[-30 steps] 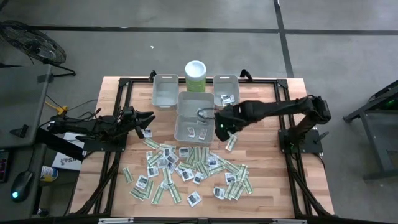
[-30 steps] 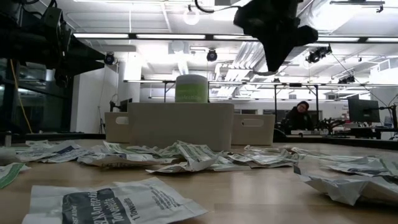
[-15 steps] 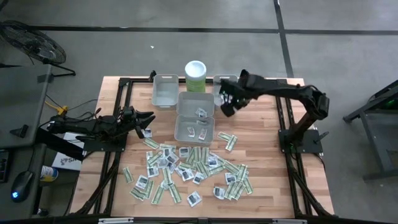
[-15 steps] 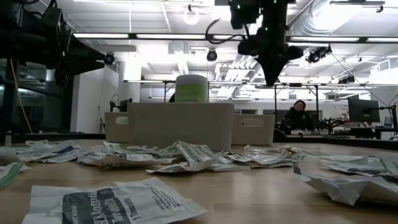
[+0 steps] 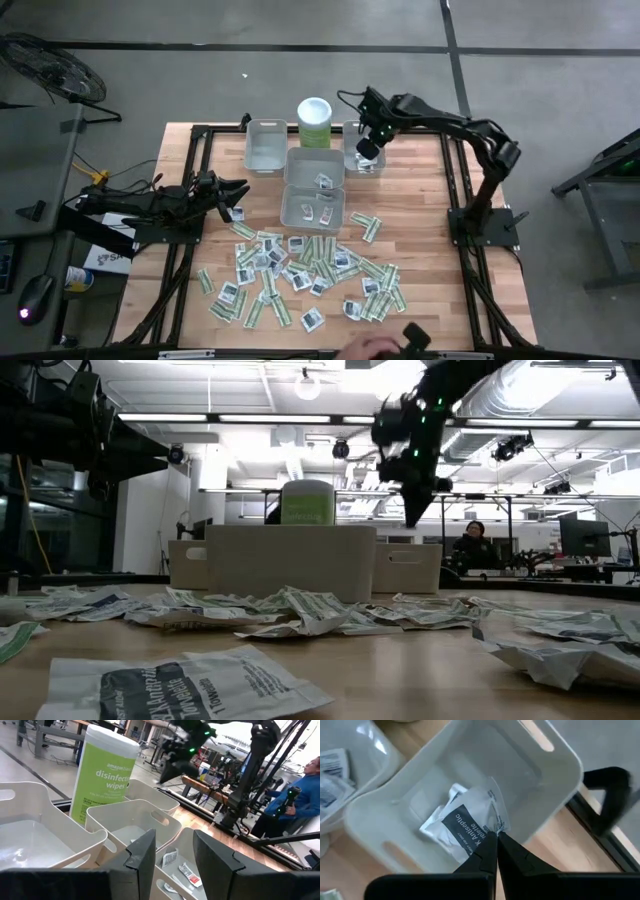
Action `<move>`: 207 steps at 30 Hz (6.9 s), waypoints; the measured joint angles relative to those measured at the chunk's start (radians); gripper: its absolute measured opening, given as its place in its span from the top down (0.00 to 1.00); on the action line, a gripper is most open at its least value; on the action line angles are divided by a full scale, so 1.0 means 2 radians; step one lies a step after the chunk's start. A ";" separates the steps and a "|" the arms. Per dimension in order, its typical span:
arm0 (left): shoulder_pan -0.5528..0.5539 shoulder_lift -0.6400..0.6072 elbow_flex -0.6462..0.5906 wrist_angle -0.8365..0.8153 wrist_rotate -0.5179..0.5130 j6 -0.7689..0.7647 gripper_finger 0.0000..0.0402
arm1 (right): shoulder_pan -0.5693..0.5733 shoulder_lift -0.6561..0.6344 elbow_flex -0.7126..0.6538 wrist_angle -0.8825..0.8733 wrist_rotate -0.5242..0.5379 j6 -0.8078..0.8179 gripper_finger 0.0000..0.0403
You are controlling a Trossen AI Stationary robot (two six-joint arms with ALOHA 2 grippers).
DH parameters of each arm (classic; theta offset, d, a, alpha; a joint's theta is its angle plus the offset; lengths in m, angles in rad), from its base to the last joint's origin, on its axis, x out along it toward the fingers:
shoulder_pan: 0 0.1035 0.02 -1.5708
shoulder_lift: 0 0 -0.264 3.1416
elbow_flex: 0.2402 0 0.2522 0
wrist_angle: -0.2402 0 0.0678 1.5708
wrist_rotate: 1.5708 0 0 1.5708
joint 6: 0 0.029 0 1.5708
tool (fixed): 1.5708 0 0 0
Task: Pick & Place First Aid Supplies
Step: Put the towelette pack into the right bin, then put the bandage pack into the left bin
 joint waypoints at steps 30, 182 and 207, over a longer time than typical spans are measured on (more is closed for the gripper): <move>0.000 0.000 0.000 0.000 0.000 0.000 0.67 | 0.007 0.019 0.000 -0.043 -0.029 0.039 0.64; 0.000 0.055 0.012 0.216 0.174 -0.013 0.67 | 0.283 -0.091 -0.115 0.654 -0.258 0.187 1.00; 0.128 0.454 0.291 0.241 0.431 0.034 0.67 | 0.252 -0.075 -0.114 0.756 -0.372 0.192 1.00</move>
